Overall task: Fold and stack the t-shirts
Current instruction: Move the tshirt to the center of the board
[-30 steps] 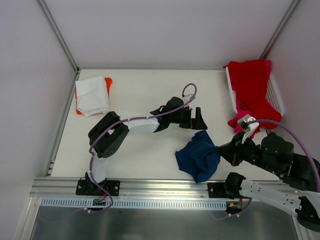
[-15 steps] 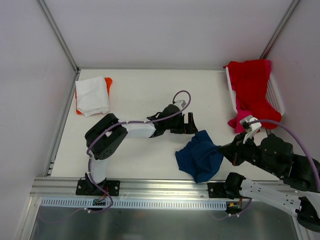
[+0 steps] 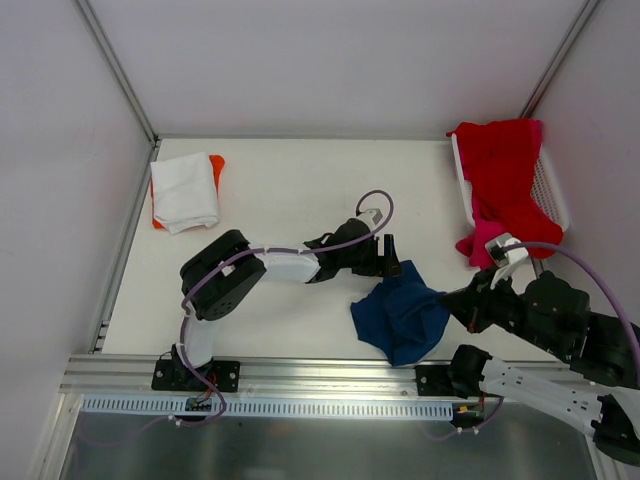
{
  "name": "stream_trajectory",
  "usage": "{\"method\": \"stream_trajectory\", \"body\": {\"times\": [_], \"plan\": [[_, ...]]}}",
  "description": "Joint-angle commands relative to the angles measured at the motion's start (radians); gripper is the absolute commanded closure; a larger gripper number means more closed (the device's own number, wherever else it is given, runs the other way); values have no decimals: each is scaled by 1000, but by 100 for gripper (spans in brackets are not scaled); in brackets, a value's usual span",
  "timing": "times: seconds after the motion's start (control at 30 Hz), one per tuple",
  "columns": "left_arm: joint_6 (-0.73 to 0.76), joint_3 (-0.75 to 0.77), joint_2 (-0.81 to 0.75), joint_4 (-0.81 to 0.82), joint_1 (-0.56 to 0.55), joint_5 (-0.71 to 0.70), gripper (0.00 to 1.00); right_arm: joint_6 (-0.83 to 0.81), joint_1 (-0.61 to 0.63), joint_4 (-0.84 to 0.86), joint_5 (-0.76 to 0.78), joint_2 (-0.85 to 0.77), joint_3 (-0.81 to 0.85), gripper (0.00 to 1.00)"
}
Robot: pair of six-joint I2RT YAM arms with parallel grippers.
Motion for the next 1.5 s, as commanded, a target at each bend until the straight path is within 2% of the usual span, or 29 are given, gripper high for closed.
{"method": "stream_trajectory", "body": {"times": [0.0,0.27,0.63,0.7,0.77,0.87,1.03,1.1,1.13,1.17,1.27,1.33,1.47], "plan": [[-17,38,31,54,-13,-14,24,22,-2,-9,17,-21,-9,100],[-28,55,103,108,-17,-1,39,27,-2,-14,17,-41,-33,100],[-26,76,134,121,-22,-1,54,22,-2,-12,28,-43,-52,100],[-26,75,137,120,-22,-1,59,22,-2,-12,28,-43,-55,100],[-28,76,141,120,-22,-1,69,22,-2,-12,26,-44,-56,100],[-31,78,146,118,-22,1,76,25,-2,-12,23,-50,-61,100],[-25,78,145,117,-22,-11,76,31,-2,-12,20,-58,-67,100],[-22,76,141,115,-22,-16,74,31,-2,-12,18,-61,-70,100],[-17,76,141,112,-22,-22,69,33,-2,-12,17,-60,-71,100],[-15,80,141,109,-22,-25,56,33,-2,-12,18,-61,-72,99],[1,93,140,85,-22,-43,38,33,-2,-12,18,-55,-75,100],[17,116,141,60,-22,-57,33,33,0,-12,18,-53,-78,100],[35,159,155,31,-21,-62,34,31,-2,-12,17,-52,-78,100]]}}
